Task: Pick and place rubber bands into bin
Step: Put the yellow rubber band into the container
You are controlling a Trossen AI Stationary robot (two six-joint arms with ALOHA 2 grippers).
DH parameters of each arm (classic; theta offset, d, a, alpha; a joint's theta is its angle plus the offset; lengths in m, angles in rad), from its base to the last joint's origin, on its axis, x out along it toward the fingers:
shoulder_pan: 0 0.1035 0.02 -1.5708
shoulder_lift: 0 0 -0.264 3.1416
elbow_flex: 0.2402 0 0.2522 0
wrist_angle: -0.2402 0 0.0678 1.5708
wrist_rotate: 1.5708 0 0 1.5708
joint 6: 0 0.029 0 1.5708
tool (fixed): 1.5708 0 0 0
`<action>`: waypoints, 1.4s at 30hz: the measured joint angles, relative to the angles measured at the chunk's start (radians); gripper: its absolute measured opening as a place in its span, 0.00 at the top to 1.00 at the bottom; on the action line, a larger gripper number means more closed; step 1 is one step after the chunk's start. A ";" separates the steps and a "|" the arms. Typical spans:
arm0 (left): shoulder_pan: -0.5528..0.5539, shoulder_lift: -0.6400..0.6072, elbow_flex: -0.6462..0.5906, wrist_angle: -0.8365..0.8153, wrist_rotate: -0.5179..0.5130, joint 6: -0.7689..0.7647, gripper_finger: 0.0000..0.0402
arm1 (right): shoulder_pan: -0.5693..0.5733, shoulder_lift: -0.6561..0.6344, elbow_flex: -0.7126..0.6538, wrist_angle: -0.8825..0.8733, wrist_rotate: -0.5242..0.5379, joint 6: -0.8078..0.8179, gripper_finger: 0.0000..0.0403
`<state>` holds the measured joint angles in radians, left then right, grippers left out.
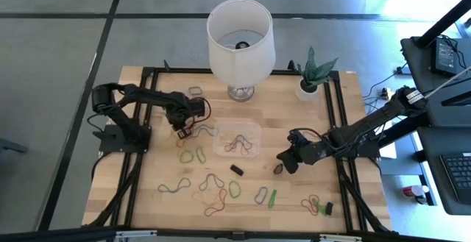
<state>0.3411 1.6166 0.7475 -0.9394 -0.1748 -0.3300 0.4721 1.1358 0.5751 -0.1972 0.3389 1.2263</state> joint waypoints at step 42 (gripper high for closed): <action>-0.643 -0.396 0.402 -0.248 -0.171 -0.898 0.99 | 0.000 0.000 0.000 -0.008 -0.048 -0.354 0.85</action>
<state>-0.3020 1.2202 1.1494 -1.1877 -0.3461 -1.2276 0.4721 1.1358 0.5755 -0.2056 0.2909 0.8726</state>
